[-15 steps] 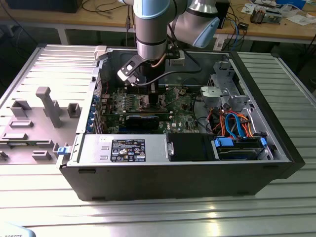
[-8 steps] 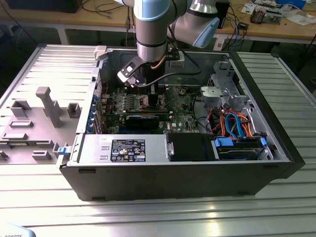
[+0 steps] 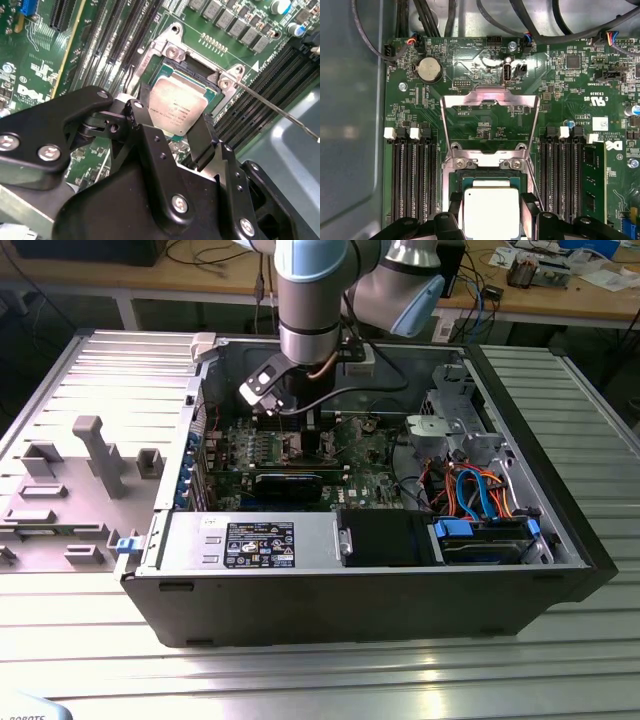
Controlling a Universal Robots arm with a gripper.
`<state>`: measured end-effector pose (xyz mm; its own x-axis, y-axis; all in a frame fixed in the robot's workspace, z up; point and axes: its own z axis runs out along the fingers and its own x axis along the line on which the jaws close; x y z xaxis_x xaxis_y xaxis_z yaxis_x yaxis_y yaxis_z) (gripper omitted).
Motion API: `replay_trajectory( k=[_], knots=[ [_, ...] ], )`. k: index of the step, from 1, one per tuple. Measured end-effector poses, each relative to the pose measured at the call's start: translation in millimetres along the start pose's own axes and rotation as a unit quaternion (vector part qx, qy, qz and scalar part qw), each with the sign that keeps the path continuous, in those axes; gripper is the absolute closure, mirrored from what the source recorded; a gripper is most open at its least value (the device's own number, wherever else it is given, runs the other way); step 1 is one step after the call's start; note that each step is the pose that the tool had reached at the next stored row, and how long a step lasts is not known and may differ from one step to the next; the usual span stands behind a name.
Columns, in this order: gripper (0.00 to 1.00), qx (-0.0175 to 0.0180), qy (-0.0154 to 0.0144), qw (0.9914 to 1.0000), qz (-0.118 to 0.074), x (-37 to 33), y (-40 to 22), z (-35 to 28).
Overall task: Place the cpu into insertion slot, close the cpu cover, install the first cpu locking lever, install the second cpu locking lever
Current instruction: 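Place the cpu into insertion slot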
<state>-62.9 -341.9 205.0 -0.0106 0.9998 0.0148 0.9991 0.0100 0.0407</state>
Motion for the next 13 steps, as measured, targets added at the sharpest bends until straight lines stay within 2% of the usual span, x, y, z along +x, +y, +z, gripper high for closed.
replay_trajectory(
  k=[3, 7, 10, 13],
  knots=[
    [0.46, 0.0028, -0.0016, 0.99999, 0.000, -0.1, 0.7, 0.6],
    [0.46, 0.0028, -0.0015, 0.99999, 0.000, -0.1, 4.0, 2.0],
    [0.46, 0.0035, -0.0003, 0.99999, 0.000, 1.8, 1.6, 6.8],
    [0.45, 0.0033, -0.0001, 0.99999, 0.000, 1.9, 1.7, 7.0]
  ],
)
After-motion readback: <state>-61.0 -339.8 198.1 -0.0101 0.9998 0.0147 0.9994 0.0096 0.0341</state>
